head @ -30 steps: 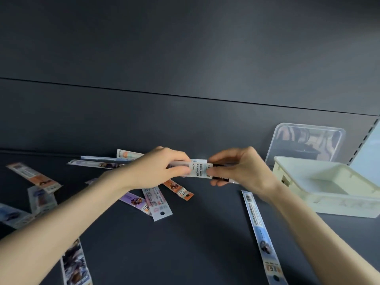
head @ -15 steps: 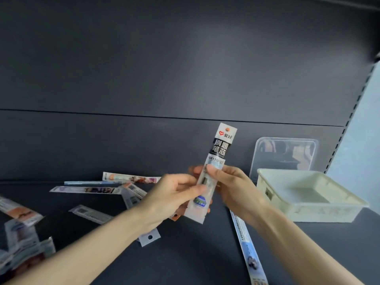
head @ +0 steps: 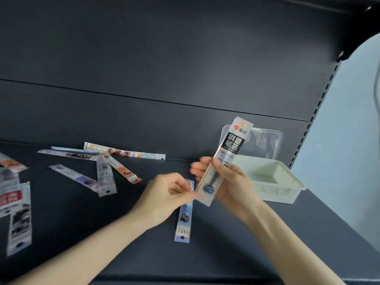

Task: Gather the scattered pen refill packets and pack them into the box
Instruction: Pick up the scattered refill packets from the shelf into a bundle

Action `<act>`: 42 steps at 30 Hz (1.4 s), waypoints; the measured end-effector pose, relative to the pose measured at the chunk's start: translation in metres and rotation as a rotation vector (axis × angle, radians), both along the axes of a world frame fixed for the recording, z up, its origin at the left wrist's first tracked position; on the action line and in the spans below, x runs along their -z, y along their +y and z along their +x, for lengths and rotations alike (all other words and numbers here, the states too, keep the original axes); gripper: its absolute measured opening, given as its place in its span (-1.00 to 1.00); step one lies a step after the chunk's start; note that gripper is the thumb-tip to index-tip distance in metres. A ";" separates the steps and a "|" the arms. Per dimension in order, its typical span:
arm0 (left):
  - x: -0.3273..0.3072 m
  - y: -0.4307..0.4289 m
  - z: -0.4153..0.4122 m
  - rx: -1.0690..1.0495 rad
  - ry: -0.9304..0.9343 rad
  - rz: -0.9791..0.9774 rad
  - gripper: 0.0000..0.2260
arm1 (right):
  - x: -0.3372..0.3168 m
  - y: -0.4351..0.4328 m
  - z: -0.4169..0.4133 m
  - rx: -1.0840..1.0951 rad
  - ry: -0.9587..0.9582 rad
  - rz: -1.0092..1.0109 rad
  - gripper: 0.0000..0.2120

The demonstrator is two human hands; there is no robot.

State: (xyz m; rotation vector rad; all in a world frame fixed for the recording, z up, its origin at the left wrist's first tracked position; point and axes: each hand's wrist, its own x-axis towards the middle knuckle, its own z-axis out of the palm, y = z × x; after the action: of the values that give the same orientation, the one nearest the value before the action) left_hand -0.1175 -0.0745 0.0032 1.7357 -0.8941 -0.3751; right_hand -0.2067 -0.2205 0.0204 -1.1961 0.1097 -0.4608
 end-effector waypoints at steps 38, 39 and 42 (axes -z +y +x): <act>-0.018 0.111 0.176 0.053 -0.332 0.387 -0.72 | 0.004 0.071 0.109 -0.211 0.305 -0.325 -0.81; -0.019 0.108 0.193 0.114 -0.393 0.458 -0.67 | 0.004 0.073 0.119 -0.164 0.311 -0.316 -0.82; -0.023 0.089 0.227 0.348 -0.499 0.615 -0.49 | 0.003 0.077 0.143 -0.045 0.333 -0.340 -0.81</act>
State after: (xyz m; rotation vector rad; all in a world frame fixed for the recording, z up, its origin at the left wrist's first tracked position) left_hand 0.1098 0.0143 0.0258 2.2908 -1.5736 -0.4883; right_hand -0.0635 -0.1434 0.0169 -1.6010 0.2987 -0.2417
